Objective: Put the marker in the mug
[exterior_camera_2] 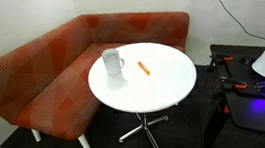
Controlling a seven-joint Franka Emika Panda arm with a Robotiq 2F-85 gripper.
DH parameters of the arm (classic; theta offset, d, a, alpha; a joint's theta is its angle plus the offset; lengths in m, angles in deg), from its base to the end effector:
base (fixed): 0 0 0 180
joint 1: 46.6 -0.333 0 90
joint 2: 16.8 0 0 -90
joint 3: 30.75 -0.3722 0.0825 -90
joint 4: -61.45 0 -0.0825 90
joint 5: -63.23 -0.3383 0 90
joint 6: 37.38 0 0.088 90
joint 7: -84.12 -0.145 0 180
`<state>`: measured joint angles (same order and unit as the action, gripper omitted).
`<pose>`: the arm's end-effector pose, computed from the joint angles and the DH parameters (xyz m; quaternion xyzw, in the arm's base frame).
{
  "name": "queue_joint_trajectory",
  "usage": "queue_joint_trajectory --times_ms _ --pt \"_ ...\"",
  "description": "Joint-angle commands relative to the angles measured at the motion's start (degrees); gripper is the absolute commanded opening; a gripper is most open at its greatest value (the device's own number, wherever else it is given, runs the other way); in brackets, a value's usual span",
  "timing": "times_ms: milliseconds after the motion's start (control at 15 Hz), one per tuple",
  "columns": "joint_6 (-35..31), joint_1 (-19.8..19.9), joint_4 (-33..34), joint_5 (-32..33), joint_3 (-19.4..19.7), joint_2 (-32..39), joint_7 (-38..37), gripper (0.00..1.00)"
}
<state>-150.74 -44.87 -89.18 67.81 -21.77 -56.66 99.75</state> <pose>0.2594 -0.0629 0.4850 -0.9969 -0.0750 -0.0226 0.0085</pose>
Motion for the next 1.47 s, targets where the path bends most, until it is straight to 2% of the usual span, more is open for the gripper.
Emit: queue_joint_trajectory --times_ms 0,400,800,1400 --pt "0.1 0.2 0.1 -0.2 -0.2 0.0 0.1 1.0" --pt "-0.2 0.0 0.2 -0.2 -0.3 0.5 0.2 1.0" --pt "-1.2 -2.1 2.2 0.9 -1.3 3.6 3.2 1.0" --pt "-0.2 -5.8 8.7 4.0 -0.1 11.7 21.5 1.0"
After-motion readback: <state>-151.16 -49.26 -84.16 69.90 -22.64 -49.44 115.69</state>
